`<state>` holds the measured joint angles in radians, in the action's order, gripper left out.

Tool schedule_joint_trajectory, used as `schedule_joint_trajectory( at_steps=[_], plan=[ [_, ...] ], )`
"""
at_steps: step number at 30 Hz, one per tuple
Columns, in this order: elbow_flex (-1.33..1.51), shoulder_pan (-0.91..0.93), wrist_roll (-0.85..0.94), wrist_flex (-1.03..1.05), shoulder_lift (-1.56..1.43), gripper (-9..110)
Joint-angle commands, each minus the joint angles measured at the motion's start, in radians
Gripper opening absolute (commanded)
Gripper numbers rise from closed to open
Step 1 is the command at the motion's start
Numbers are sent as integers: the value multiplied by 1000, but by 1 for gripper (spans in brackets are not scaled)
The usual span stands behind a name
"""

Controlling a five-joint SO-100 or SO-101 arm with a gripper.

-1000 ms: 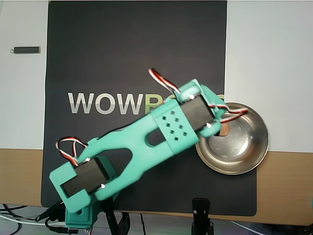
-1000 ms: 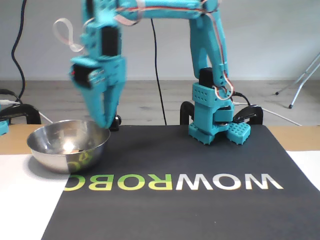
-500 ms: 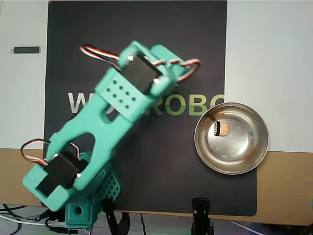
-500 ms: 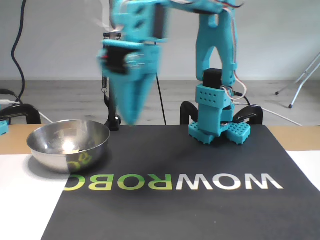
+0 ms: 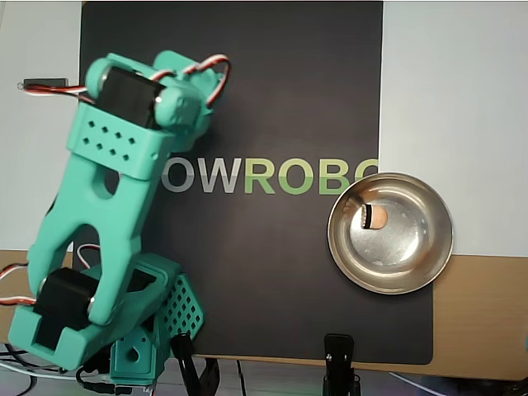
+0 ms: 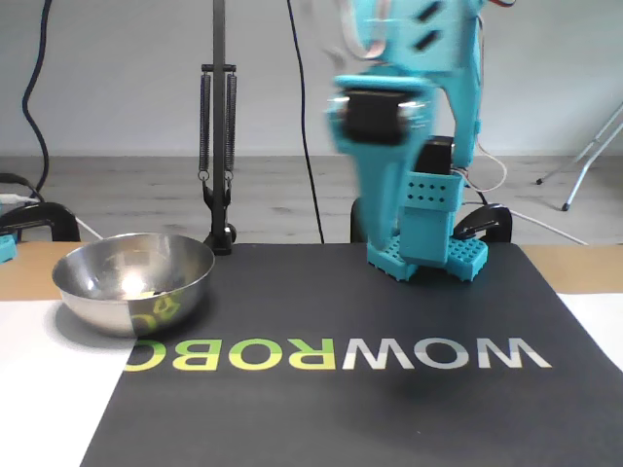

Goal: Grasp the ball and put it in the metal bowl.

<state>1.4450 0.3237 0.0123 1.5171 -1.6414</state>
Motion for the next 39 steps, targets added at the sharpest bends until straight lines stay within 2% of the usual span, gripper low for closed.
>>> schedule_joint_trajectory(
  at_steps=[1,23,34,39],
  plan=[
    [3,-52,-14,3,-51,0],
    [64,-296,-55,-18,-78,0],
    [520,-328,-55,-446,-403,0],
    [721,-328,-51,-569,-627,0]
  ],
)
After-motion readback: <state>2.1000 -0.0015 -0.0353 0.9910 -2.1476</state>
